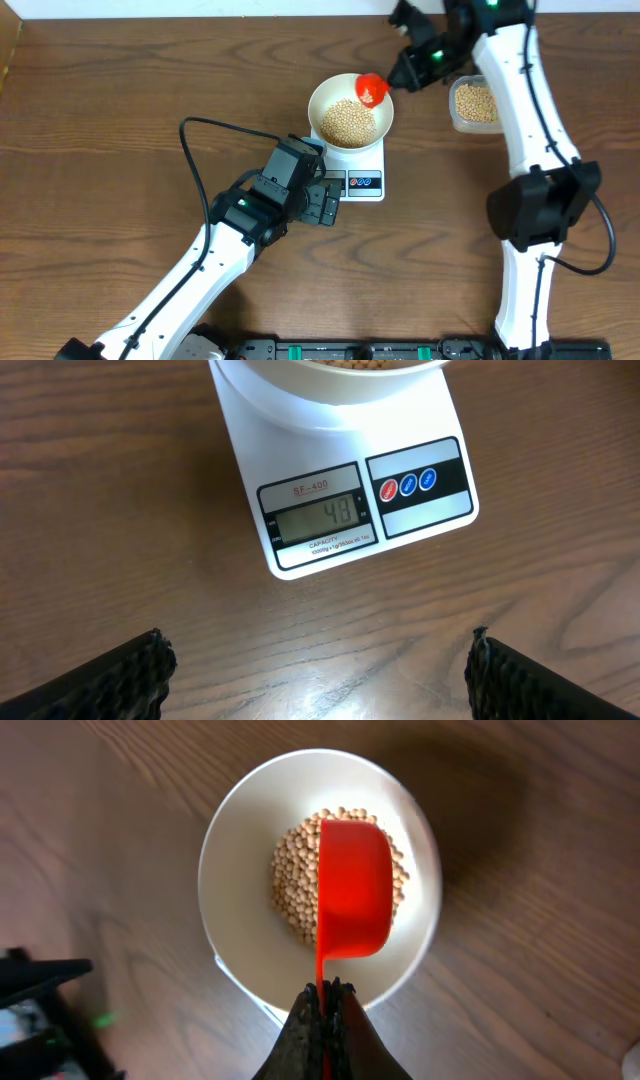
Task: Scoop item into bowl and weigh 50g on scale
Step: 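Move the empty scoop right back toward the soybean tub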
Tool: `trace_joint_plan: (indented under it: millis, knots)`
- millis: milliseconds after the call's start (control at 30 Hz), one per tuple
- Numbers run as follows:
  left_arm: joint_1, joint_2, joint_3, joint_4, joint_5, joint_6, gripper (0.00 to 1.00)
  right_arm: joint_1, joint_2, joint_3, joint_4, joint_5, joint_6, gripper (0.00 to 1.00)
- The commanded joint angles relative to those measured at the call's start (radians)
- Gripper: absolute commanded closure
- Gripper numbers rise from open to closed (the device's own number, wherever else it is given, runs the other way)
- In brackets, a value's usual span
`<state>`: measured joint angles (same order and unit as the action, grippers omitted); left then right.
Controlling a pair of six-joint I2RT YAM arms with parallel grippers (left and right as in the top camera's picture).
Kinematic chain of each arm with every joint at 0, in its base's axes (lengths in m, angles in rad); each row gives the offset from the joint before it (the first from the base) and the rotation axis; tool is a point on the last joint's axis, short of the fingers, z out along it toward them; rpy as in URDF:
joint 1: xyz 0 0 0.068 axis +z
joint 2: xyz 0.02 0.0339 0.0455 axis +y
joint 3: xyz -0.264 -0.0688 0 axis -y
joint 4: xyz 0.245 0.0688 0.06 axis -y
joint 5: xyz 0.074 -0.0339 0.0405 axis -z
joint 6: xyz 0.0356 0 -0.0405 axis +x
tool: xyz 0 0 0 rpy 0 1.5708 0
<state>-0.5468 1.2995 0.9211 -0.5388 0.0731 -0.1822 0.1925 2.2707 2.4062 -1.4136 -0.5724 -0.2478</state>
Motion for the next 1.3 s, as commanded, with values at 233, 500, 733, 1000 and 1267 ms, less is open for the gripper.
trace_joint_plan:
  millis: [233, 500, 733, 1000, 1267]
  knots:
    - [0.001, -0.014, 0.0, -0.002, -0.002, 0.01, 0.05, -0.089, -0.042, 0.021, -0.037, -0.19, -0.016, 0.99]
    - [0.001, -0.014, 0.0, -0.002, -0.002, 0.01, 0.05, -0.086, -0.042, 0.021, -0.042, -0.19, -0.016, 0.99]
    - [0.001, -0.014, 0.0, -0.002, -0.002, 0.01, 0.05, -0.086, -0.042, 0.021, -0.042, -0.19, -0.016, 0.99]
    - [0.001, -0.014, 0.0, -0.002, -0.002, 0.01, 0.05, -0.204, -0.091, 0.021, -0.082, -0.187, -0.031, 0.99]
    - [0.001, -0.014, 0.0, -0.002, -0.002, 0.01, 0.05, -0.414, -0.145, 0.021, -0.143, 0.014, -0.006, 0.99]
